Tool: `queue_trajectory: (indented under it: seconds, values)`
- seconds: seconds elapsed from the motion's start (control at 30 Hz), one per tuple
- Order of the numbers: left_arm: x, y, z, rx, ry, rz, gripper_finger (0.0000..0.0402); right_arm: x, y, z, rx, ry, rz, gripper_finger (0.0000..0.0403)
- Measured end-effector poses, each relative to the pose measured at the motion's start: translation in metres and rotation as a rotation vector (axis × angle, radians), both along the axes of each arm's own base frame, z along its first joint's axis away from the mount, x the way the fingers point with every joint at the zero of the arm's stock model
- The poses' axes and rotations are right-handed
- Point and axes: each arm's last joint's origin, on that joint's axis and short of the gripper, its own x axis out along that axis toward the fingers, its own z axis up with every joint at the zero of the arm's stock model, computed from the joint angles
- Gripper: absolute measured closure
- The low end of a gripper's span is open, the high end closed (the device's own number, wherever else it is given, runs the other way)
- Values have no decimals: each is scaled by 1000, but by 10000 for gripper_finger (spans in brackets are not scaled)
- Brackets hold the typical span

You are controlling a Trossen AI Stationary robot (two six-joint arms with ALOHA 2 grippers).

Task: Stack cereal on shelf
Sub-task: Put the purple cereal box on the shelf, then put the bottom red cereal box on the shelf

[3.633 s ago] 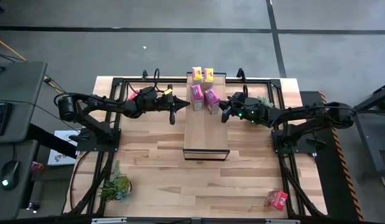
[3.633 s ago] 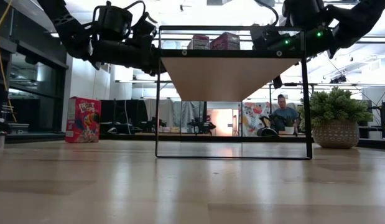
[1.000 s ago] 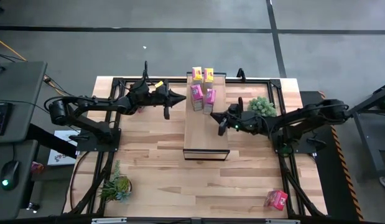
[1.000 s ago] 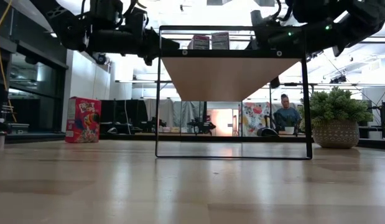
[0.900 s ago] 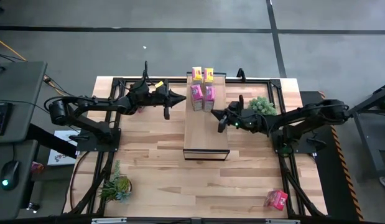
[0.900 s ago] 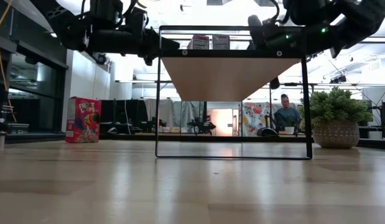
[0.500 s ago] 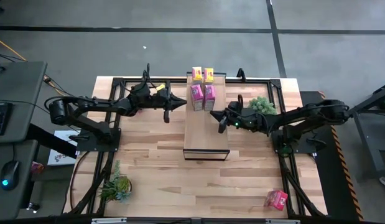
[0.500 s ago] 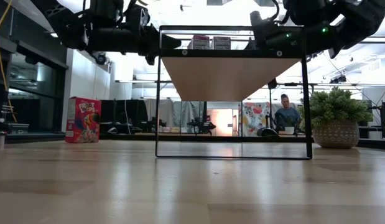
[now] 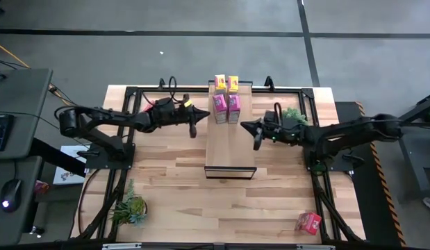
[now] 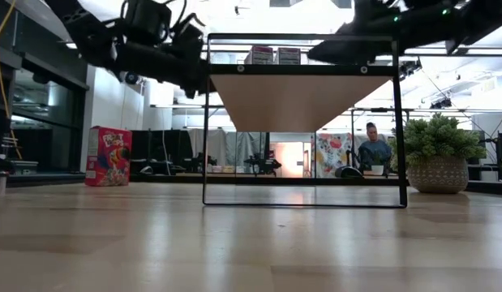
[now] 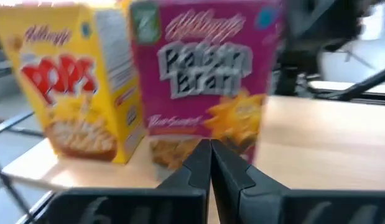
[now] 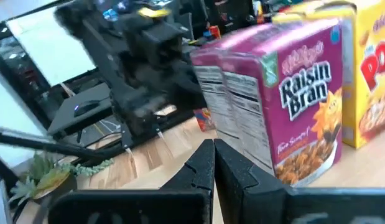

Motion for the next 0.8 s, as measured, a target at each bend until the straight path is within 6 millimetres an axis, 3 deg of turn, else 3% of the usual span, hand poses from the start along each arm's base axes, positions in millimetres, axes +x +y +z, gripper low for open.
queue_trajectory:
  seconds: [0.2,0.47,0.67,0.8]
  values:
    - [10,12,-13,31,-61,139,402,-10,15,13,-67,-30,30,403]
    - [24,27,-22,-5,-28,77,402,-13,27,14,-91,-20,12,403]
    - [27,31,-20,26,-22,81,401,-14,32,13,-90,-12,20,403]
    - [16,29,-7,32,38,85,401,-14,35,12,-96,1,9,403]
